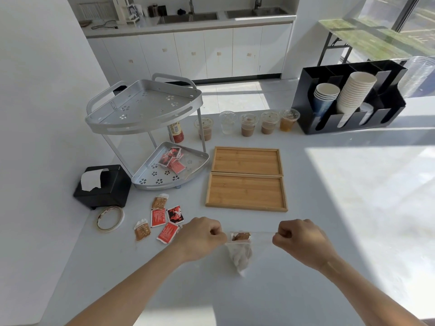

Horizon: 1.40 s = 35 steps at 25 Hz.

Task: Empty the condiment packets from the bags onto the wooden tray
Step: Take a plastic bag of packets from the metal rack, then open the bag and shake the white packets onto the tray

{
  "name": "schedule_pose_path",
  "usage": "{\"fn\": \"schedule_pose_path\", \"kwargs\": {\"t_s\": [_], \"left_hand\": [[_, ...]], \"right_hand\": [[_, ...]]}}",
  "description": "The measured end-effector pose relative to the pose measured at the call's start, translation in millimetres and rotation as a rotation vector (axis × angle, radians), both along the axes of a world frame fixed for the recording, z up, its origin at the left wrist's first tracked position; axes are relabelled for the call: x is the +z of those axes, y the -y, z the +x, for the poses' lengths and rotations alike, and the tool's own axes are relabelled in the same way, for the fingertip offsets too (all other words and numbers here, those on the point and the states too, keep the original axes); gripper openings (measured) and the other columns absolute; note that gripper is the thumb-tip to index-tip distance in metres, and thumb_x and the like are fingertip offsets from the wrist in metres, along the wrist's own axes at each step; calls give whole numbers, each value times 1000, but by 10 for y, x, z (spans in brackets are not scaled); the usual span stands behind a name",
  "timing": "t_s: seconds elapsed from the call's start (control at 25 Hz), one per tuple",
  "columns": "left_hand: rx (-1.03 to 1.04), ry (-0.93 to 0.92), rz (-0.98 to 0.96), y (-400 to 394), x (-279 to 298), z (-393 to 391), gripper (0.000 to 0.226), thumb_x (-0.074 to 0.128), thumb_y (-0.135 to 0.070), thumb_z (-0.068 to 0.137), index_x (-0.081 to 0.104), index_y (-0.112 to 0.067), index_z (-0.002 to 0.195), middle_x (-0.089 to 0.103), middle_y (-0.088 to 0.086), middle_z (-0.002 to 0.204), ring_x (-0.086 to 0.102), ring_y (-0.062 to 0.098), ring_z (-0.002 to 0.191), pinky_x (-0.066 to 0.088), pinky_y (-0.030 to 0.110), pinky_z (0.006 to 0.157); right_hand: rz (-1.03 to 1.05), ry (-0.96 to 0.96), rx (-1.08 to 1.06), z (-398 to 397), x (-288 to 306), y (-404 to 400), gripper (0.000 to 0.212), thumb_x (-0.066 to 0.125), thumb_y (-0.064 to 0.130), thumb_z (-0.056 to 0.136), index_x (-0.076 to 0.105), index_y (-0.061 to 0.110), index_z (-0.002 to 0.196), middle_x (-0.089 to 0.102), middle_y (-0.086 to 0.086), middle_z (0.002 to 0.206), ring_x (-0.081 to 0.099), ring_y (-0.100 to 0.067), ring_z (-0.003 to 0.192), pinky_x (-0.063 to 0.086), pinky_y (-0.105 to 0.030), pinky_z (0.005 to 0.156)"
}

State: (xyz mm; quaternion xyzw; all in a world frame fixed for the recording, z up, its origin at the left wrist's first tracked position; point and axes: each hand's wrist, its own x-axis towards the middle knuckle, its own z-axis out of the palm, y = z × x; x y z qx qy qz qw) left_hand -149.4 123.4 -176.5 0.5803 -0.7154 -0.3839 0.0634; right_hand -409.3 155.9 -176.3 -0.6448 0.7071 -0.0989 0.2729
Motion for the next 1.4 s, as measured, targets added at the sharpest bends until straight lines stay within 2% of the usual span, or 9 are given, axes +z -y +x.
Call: {"fn": "schedule_pose_path", "kwargs": {"t_s": [0.16, 0.28, 0.4, 0.48, 0.6, 0.72, 0.96, 1.12, 1.4], "left_hand": [[16, -19, -3, -33, -5, -140, 28, 54, -36, 79, 53, -25, 54, 53, -12, 51, 44, 5, 51, 33, 29, 54], [74, -49, -7, -72, 3, -330, 26, 52, -33, 84, 60, -20, 63, 60, -13, 58, 49, 4, 54, 35, 28, 55], [81, -70, -11, -152, 12, -440, 28, 51, -34, 83, 54, -25, 57, 57, -11, 56, 50, 6, 57, 34, 27, 54], [63, -106, -25, -220, -13, -460, 30, 50, -34, 83, 48, -29, 53, 53, -10, 54, 49, 9, 57, 34, 28, 53], [70, -245, 19, -273, -81, -422, 31, 48, -36, 85, 51, -26, 56, 57, -5, 57, 59, 13, 64, 38, 29, 58], [82, -389, 118, -247, -241, -186, 33, 47, -42, 92, 58, -25, 66, 62, -12, 63, 55, 3, 63, 41, 18, 62], [75, -74, 108, 19, -782, 489, 6, 64, -31, 87, 66, -30, 92, 66, -13, 90, 61, 5, 80, 51, 27, 78], [-4, -29, 62, 222, -915, 424, 43, 69, -41, 84, 56, -31, 124, 63, -12, 110, 59, 8, 91, 49, 27, 80], [53, -87, -105, 529, -876, 65, 24, 66, -34, 88, 67, -26, 110, 64, -18, 88, 59, 5, 80, 49, 27, 75]], "right_hand": [[-101, -261, 38, 25, 114, 20, 24, 52, 45, 79, 45, 26, 67, 53, 10, 59, 48, -10, 56, 30, -23, 49], [-164, -191, 36, 315, 164, 62, 42, 41, 55, 85, 55, 20, 64, 61, 9, 61, 59, -13, 62, 40, -24, 52], [49, -148, -32, 591, 160, 270, 67, 33, 61, 90, 61, 8, 61, 69, 1, 67, 64, -20, 64, 51, -32, 65], [87, -145, -67, 652, 120, 400, 60, 43, 58, 90, 55, 9, 58, 70, -2, 67, 62, -21, 61, 53, -33, 67], [99, -63, -81, 692, 32, 456, 34, 55, 29, 81, 63, 1, 64, 77, -6, 75, 59, -21, 58, 46, -28, 55], [91, -29, -56, 722, 39, 402, 24, 56, 25, 81, 72, 13, 67, 75, 5, 69, 68, -18, 63, 40, -22, 49], [8, 14, -40, 757, 283, 358, 28, 60, 34, 83, 71, 21, 61, 72, 15, 62, 61, -5, 55, 42, -23, 49], [-63, 3, -33, 721, 473, 357, 32, 61, 37, 84, 65, 29, 54, 70, 20, 63, 54, -2, 47, 37, -21, 48], [-178, -6, 41, 484, 763, 579, 31, 66, 39, 87, 69, 23, 60, 68, 8, 58, 57, -6, 49, 49, -31, 54]]}}
